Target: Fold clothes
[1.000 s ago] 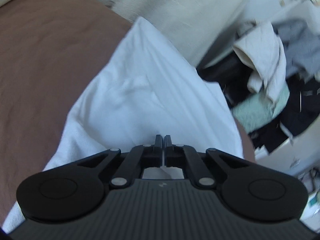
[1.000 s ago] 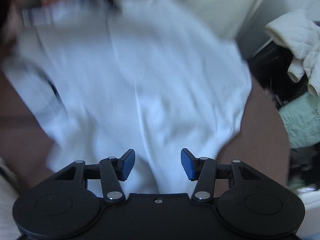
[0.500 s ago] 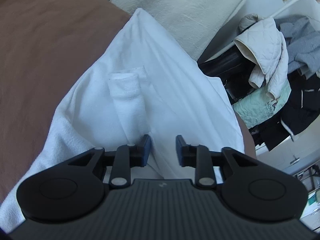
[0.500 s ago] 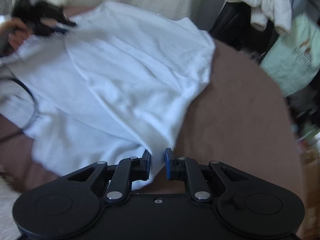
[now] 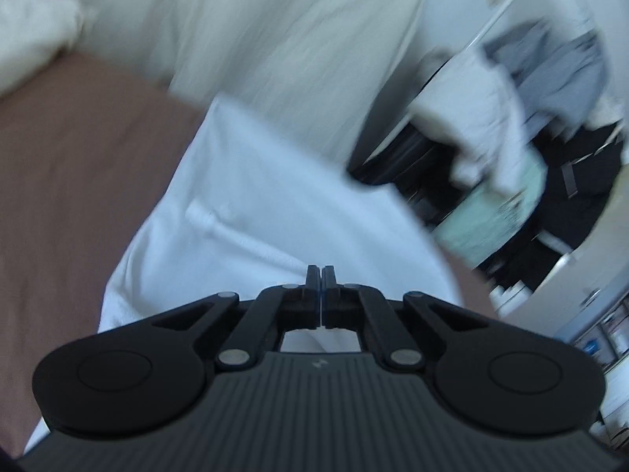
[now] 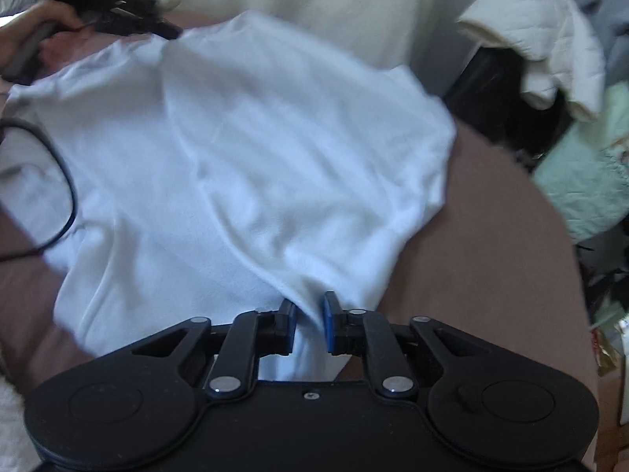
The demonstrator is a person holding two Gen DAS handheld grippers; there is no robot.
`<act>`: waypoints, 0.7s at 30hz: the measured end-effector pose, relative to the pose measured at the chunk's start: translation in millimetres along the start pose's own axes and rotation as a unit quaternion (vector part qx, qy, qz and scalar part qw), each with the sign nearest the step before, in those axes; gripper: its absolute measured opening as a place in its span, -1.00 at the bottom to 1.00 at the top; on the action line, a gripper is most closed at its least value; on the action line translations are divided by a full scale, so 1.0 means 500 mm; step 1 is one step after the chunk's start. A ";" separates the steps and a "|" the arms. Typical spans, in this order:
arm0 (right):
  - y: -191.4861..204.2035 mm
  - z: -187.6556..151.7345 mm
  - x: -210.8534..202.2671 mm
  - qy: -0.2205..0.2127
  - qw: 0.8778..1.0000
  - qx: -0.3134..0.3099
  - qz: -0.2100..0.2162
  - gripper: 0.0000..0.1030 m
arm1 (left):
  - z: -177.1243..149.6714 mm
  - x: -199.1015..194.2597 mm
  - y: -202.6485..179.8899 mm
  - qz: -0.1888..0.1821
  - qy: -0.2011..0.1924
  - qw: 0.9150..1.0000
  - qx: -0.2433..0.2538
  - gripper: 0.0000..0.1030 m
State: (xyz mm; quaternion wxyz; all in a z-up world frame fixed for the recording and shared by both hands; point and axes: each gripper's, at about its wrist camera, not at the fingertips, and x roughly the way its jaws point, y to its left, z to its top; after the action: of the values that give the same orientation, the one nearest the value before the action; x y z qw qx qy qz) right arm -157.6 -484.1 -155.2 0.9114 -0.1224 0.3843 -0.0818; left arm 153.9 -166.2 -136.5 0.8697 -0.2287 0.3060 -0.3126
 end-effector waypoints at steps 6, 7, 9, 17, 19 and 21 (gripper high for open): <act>-0.125 -0.098 -0.023 -0.036 0.966 0.248 -0.063 -0.85 | -0.073 -0.105 -0.014 0.036 0.012 0.999 0.010 -1.00; -0.136 -0.118 -0.013 -0.031 0.958 0.279 -0.056 -0.85 | -0.091 -0.108 -0.004 0.047 0.035 0.998 -0.001 -1.00; -0.150 -0.150 0.001 -0.028 0.942 0.332 -0.040 -0.85 | -0.128 -0.106 0.021 0.086 0.083 0.993 -0.006 -1.00; -0.133 -0.124 -0.004 -0.026 0.954 0.294 -0.053 -0.83 | -0.093 -0.128 0.078 0.080 0.085 0.993 -0.033 -0.95; -0.128 -0.116 -0.006 -0.029 0.959 0.277 -0.049 -0.81 | -0.085 -0.110 0.072 0.063 0.100 0.992 -0.041 -0.86; -0.122 -0.108 -0.006 -0.029 0.965 0.259 -0.034 -0.63 | -0.091 -0.075 0.055 0.071 0.125 0.989 -0.036 -0.28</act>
State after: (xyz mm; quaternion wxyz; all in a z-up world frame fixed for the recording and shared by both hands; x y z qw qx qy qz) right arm -202.1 -550.5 -172.0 0.9192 0.1025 0.3193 -0.2063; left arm 111.3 -130.6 -170.3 0.8358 -0.1961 0.4392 -0.2648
